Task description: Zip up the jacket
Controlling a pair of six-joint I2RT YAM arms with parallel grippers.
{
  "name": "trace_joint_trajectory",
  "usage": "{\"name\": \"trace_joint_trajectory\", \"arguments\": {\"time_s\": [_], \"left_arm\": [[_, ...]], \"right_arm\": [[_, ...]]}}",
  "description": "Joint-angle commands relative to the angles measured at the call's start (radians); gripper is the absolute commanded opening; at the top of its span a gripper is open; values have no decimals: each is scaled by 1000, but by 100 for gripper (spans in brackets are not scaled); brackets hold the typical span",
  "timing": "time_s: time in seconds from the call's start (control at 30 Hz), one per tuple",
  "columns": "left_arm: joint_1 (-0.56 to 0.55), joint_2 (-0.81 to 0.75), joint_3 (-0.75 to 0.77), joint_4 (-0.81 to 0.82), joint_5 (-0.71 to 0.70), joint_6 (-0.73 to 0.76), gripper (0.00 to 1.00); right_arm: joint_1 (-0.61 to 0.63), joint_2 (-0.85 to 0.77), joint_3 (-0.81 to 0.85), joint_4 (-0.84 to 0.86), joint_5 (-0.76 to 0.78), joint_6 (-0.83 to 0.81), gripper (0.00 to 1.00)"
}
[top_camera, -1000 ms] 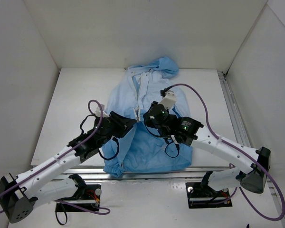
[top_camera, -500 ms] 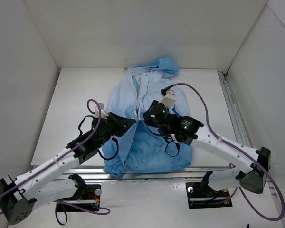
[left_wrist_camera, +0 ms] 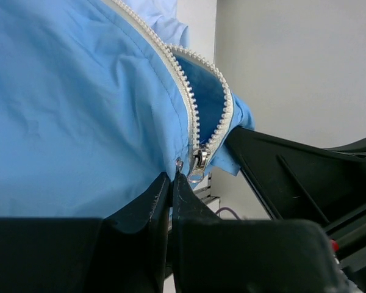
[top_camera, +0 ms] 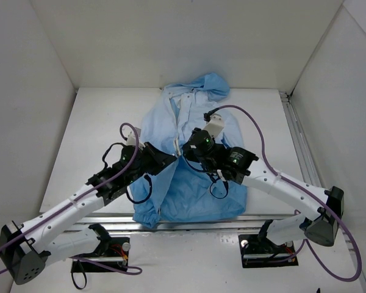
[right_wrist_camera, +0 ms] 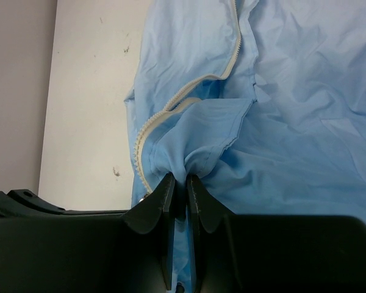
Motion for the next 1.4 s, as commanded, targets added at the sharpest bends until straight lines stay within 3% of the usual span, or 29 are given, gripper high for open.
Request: {"name": "trace_joint_trajectory", "arguments": {"time_s": [0.0, 0.37, 0.63, 0.77, 0.9, 1.1, 1.37], "left_arm": [[-3, 14, 64, -28, 95, 82, 0], [42, 36, 242, -214, 114, 271, 0], [119, 77, 345, -389, 241, 341, 0], [144, 109, 403, -476, 290, 375, 0], [162, 164, 489, -562, 359, 420, 0], [171, 198, 515, -588, 411, 446, 0], [171, 215, 518, -579, 451, 432, 0]], "right_arm": [[-19, 5, 67, 81, 22, -6, 0], [-39, -11, 37, 71, -15, -164, 1], [-119, -49, 89, 69, -169, -467, 36], [-122, -78, 115, 71, -250, -632, 35], [-125, -104, 89, 72, -470, -759, 29], [-96, -129, 52, 80, -702, -873, 30], [-56, -112, 43, 84, -752, -905, 31]]}}
